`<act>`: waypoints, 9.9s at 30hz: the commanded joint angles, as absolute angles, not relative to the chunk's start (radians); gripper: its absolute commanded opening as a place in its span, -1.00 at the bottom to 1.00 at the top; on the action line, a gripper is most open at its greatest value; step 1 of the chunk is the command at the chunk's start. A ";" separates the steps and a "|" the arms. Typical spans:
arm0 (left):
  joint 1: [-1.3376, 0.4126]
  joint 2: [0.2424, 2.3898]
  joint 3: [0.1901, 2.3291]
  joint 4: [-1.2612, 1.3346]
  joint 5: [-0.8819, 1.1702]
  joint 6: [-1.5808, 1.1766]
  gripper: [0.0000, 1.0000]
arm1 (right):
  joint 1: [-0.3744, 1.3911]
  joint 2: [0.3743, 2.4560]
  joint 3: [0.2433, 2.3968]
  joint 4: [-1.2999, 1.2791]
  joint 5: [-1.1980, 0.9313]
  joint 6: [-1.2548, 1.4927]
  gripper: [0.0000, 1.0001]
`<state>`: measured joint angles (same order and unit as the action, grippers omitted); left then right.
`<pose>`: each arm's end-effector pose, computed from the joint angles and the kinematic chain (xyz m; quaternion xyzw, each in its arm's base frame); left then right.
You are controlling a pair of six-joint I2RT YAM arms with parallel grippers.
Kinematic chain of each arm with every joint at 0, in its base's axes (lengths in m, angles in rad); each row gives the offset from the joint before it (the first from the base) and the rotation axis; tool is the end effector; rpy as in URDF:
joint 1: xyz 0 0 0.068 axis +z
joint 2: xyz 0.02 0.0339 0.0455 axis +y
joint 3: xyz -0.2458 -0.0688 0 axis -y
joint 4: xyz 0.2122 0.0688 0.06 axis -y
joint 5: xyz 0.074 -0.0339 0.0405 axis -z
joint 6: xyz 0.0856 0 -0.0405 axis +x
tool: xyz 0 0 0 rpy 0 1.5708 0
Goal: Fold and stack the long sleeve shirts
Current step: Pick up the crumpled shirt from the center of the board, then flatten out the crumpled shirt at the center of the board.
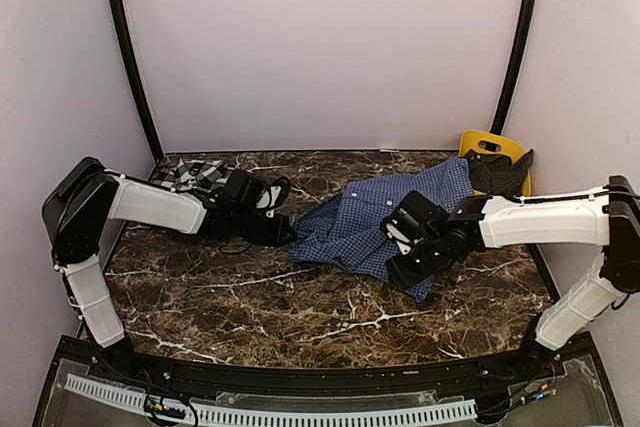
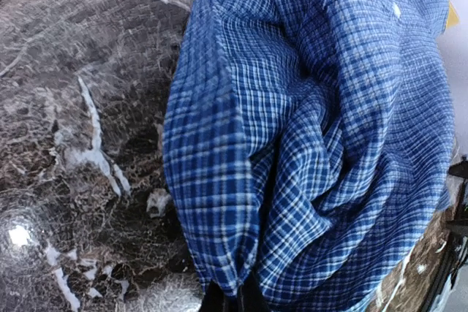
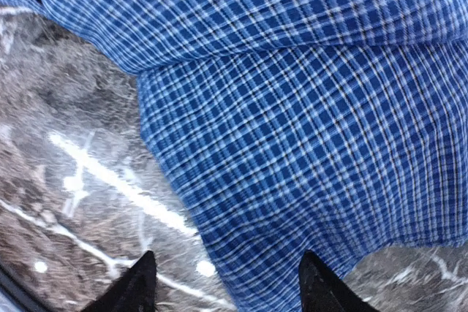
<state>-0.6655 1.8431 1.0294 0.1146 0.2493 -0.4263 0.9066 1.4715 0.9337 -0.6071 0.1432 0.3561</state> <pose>0.2981 -0.2609 0.1362 0.1594 0.8868 -0.3138 0.2995 0.1786 0.2084 0.1564 -0.2504 0.9423 0.0680 0.2114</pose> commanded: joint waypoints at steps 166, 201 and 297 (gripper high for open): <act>-1.031 1.484 0.776 -0.036 0.505 -0.184 -0.49 | 0.383 1.149 1.064 -0.751 0.209 0.251 -1.00; -1.132 1.781 0.903 -0.136 0.021 -0.147 0.72 | 0.383 1.134 1.053 -0.742 0.171 0.242 -1.00; -0.354 1.963 1.745 -0.173 -0.103 0.075 -1.00 | 0.345 2.119 1.983 -0.553 0.298 0.113 -1.00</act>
